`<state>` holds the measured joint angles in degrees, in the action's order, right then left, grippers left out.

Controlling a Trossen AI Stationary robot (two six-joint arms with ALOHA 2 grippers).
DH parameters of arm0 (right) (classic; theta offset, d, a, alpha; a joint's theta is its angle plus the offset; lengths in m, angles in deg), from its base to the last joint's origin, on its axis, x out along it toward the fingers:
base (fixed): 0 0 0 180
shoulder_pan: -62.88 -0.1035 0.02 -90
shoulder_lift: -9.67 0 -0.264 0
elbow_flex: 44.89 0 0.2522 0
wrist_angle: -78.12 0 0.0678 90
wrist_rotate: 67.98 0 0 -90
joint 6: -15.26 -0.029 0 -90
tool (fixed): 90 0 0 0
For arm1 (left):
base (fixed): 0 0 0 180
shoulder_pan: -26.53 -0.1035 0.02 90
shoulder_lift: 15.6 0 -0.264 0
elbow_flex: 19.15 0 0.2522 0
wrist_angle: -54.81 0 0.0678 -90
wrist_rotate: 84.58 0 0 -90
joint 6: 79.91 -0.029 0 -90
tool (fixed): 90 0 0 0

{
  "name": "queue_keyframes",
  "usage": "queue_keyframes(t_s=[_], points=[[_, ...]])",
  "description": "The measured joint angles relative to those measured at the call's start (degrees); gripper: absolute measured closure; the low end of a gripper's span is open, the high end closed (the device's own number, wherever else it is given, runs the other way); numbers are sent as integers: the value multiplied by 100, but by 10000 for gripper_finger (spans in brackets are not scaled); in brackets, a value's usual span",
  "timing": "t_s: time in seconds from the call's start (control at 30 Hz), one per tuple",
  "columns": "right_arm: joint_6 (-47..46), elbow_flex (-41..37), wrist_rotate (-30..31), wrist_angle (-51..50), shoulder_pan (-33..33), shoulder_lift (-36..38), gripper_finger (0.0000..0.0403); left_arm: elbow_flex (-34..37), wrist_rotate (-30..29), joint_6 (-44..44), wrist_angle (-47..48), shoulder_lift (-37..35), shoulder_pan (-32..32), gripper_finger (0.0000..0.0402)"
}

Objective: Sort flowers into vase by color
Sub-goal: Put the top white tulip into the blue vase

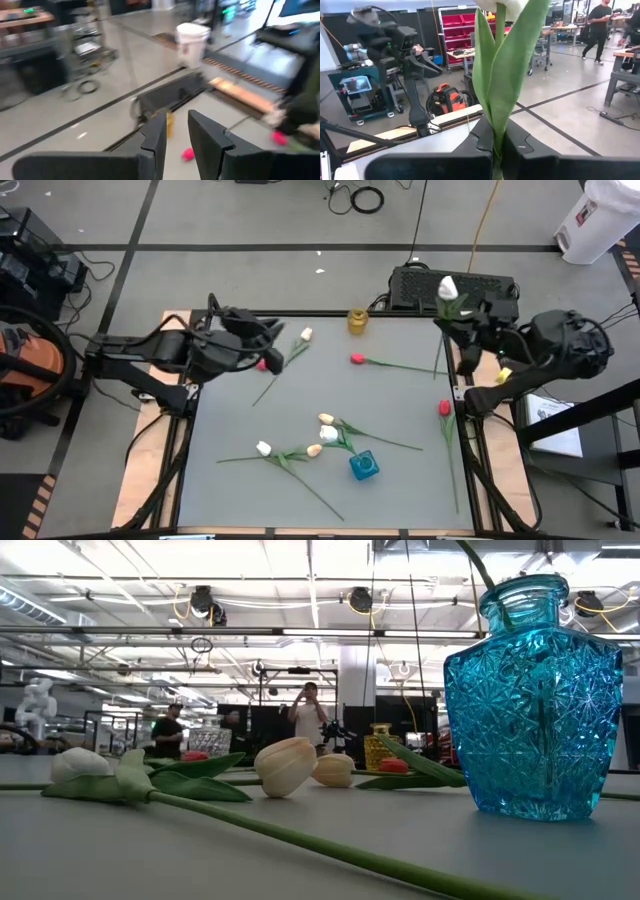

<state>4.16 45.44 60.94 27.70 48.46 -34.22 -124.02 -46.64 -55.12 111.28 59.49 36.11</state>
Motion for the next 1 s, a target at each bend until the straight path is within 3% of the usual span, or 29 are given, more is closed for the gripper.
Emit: queue_keyframes(t_s=[0.4, 0.67, 0.8, 1.0], points=[[-196, -4, -221, -1047, 0, 583, 402, 2, -1445, 3551, 3606, -179, 834, 315], [-460, -598, -513, -1005, 0, 848, 402, 565, -1715, 5645, 4687, -239, 1392, 315], [-745, -1396, -827, -317, 2, 1065, 402, 926, -1721, 6161, 4704, -247, 1581, 315], [-882, -2675, -1300, 1740, 0, 1240, 402, 1497, -1721, 7019, 4721, -308, 1869, 315]])
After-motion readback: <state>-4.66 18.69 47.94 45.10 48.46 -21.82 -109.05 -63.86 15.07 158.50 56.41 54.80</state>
